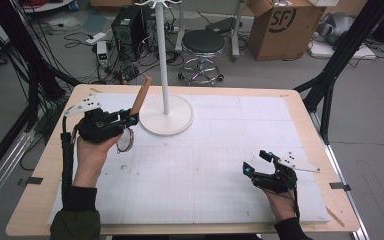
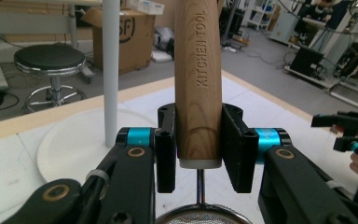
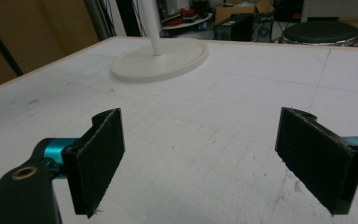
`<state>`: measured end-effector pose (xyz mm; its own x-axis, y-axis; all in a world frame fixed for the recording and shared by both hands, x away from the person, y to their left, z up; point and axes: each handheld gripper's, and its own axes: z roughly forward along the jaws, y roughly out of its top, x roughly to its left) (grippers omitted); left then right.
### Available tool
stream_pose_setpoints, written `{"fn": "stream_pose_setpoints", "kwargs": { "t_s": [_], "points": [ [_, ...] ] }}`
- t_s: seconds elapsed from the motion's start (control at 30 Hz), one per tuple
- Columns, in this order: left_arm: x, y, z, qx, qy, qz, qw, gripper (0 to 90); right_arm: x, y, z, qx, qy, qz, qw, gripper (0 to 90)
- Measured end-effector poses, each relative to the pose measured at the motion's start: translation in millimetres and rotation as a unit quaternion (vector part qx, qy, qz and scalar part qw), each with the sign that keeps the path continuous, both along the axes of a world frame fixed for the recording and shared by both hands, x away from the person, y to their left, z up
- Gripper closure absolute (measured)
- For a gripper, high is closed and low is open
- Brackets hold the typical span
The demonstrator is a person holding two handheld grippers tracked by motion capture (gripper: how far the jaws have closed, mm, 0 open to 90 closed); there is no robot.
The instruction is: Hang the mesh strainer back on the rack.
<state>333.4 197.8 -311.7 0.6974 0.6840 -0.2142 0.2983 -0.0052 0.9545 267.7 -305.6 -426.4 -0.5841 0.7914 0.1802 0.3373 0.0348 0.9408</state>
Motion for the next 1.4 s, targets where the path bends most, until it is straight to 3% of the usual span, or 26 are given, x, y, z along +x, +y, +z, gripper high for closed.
{"fn": "stream_pose_setpoints", "kwargs": {
  "t_s": [0.13,0.37,0.43,0.77,0.97,1.1,1.2,1.3,1.4],
  "points": [
    [5.4,-0.4,12.0,-0.017,-0.013,0.005,0.9997,68.9,4.9,1.5,-1.9,0.0,0.005,0.003,1.0,15.2],
    [14.6,-4.6,33.2,-0.025,-0.041,0.011,0.9988,68.9,9.3,-0.6,-3.3,0.006,0.005,0.001,1.0,15.2],
    [17.7,-4.8,36.4,-0.042,-0.046,0.01,0.998,68.9,9.7,-1.4,-3.2,0.008,0.006,0.002,0.9999,15.2],
    [34.9,-13.6,54.7,-0.048,-0.054,0.003,0.9974,69.0,15.9,2.3,-3.7,0.003,0.004,0.011,0.9999,15.2],
    [46.2,-14.1,65.3,-0.073,-0.062,-0.004,0.9954,69.0,18.5,1.6,-3.3,0.009,0.004,0.014,0.9999,15.2],
    [53.4,-15.2,74.8,-0.077,-0.07,0.0,0.9946,68.9,20.3,-1.1,-3.1,0.016,0.006,0.01,0.9998,15.2],
    [57.8,-17.5,81.9,-0.066,-0.075,0.013,0.9949,69.0,21.1,-1.9,-3.2,0.018,0.005,0.01,0.9998,15.2],
    [60.0,-17.9,88.2,-0.082,-0.071,0.027,0.9937,69.0,20.7,-2.1,-3.0,0.017,0.004,0.012,0.9998,15.2],
    [61.3,-21.3,95.5,-0.073,-0.072,0.037,0.9941,69.0,20.2,-1.9,-2.6,0.019,0.002,0.014,0.9997,15.2]
  ]
}}
